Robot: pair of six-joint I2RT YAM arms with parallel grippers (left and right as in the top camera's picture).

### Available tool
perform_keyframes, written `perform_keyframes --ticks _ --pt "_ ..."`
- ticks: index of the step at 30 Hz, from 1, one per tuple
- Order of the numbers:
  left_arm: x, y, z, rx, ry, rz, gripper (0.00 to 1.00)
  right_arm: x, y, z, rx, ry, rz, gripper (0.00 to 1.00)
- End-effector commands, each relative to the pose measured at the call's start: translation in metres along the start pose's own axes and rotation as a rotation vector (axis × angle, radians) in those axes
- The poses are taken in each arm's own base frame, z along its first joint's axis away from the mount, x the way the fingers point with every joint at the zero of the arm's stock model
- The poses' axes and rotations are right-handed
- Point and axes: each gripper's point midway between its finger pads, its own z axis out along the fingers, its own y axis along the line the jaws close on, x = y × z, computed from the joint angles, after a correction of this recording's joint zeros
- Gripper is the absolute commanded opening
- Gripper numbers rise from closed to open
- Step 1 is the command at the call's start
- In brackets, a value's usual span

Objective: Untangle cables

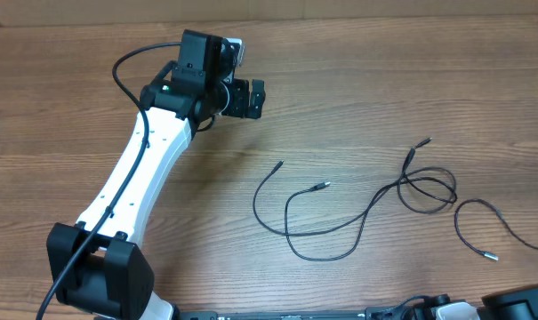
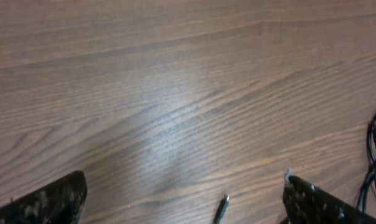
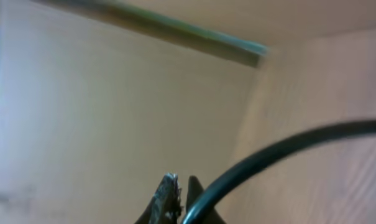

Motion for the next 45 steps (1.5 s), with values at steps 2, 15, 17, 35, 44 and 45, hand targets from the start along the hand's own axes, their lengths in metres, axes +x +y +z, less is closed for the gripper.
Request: perform_keyframes --ticks 2,15,17,35,44,45 --pt "-0.01 0.0 -0.008 -0.005 -0.031 -0.003 1.0 -0.012 -0.073 -0.016 0.358 -0.142 -0.07 0.42" --pt "-0.01 0.0 -0.008 -0.005 -0.031 -0.003 1.0 0.043 -0.134 -0.046 0.66 -0.027 0.172 1.0" --pt "-0.01 0.0 -0.008 -0.005 -0.031 -0.003 1.0 0.061 -0.141 -0.053 0.705 0.021 0.227 1.0" --pt "-0.01 0.0 -0.008 -0.005 -0.031 -0.003 1.0 0.182 -0.121 -0.028 0.726 0.527 0.037 1.0" --pt "-0.01 0.0 -0.008 -0.005 -0.031 -0.003 1.0 0.275 -0.085 0.013 0.686 0.766 -0.077 1.0" --pt "-0.01 0.0 -0.008 -0.005 -0.031 -0.003 1.0 0.282 -0.084 0.014 0.693 0.78 -0.087 1.0"
